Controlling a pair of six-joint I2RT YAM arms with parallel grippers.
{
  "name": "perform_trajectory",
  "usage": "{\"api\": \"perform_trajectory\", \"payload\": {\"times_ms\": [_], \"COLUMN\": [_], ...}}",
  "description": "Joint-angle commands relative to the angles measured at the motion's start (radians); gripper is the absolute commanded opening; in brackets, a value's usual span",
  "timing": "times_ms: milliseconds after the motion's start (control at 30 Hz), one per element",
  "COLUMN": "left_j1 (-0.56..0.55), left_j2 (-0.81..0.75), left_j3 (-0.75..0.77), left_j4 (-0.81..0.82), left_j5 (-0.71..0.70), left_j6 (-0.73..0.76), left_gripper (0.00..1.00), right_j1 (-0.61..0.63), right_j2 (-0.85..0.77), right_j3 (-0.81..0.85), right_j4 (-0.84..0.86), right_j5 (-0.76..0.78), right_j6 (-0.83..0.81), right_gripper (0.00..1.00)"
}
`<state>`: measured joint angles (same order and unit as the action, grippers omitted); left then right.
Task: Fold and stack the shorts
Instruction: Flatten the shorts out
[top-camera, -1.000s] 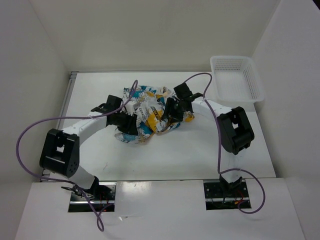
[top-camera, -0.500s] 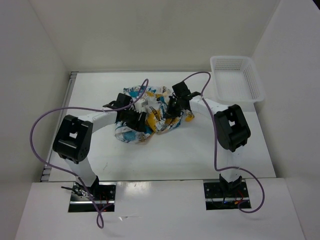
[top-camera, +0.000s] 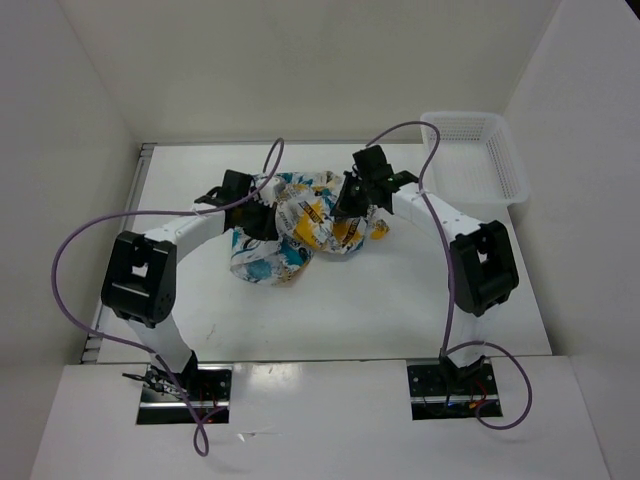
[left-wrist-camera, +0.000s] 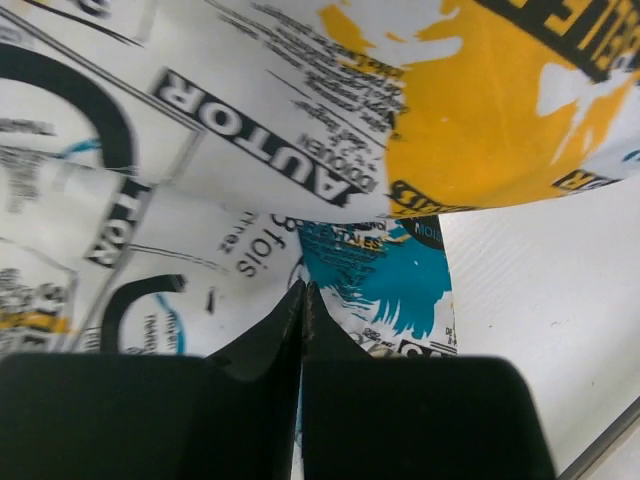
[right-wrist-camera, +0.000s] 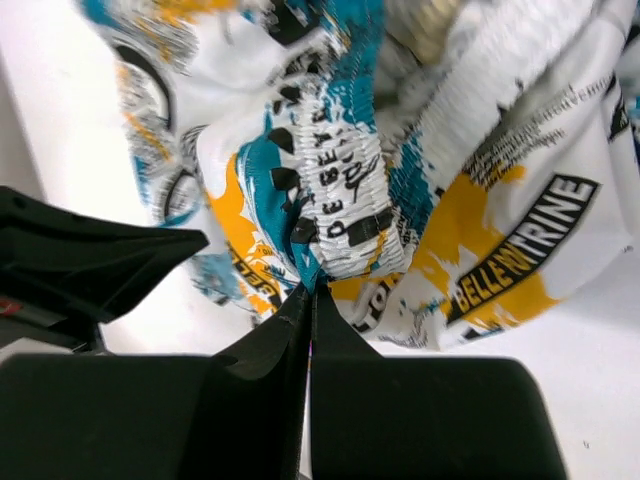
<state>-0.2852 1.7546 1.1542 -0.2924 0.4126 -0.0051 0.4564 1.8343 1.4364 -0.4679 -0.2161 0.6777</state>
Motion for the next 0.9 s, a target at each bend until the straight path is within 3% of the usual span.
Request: {"api": "perform_trajectory", "payload": {"times_ms": [0, 100, 233, 267, 300, 333, 367, 533, 700, 833, 867], "left_j1": [0.008, 0.008, 0.008, 0.008, -0.002, -0.031, -0.041, -0.042, -0.042, -0.042, -0.042], "left_j2": [-0.047, -0.139, -0.116, -0.1, -0.066, -0.054, -0.043, -0.032, 0.023, 0.065, 0.086], "left_j3": [0.045, -0.03, -0.042, -0.028, -0.01, 0.001, 0.001, -0.028, -0.001, 0.01, 0.024], "left_j4": [-0.01, 0.042, 0.033, 0.033, 0.033, 0.018, 0.006, 0.03, 0.055, 0.065, 0.078], "left_j5": [0.018, -0.014, 0.041, 0.061, 0.061, 0.033, 0.003, -0.073, -0.121, -0.184, -0.173], "left_j6": [0.005, 0.005, 0.005, 0.005, 0.005, 0.005, 0.005, 0.005, 0.005, 0.005, 0.005], "left_gripper": [0.0, 0.0, 0.02, 0.12, 0.38, 0.49, 0.53, 0.51, 0.51, 0.35, 0.35], "right_j1": [-0.009, -0.018, -0.018, -0.018, -0.018, -0.028, -0.028, -0.158, -0.185, -0.185, -0.185], "right_j2": [-0.063, -0.072, -0.081, -0.081, -0.081, -0.081, -0.095, -0.138, -0.15, -0.161, -0.161], "right_j3": [0.067, 0.067, 0.067, 0.067, 0.067, 0.067, 0.067, 0.058, 0.076, 0.056, 0.056], "right_j4": [-0.025, -0.025, -0.025, -0.025, -0.025, -0.025, -0.025, -0.025, -0.043, -0.043, -0.043], "right_j5": [0.018, 0.018, 0.009, 0.009, 0.009, 0.021, 0.033, 0.005, -0.025, -0.025, -0.025], "right_j6": [-0.024, -0.024, -0.015, -0.015, -0.015, -0.015, -0.015, -0.026, -0.059, -0.059, -0.059], "right_gripper": [0.0, 0.0, 0.0, 0.0, 0.0, 0.0, 0.0, 0.0, 0.0, 0.0, 0.0]}}
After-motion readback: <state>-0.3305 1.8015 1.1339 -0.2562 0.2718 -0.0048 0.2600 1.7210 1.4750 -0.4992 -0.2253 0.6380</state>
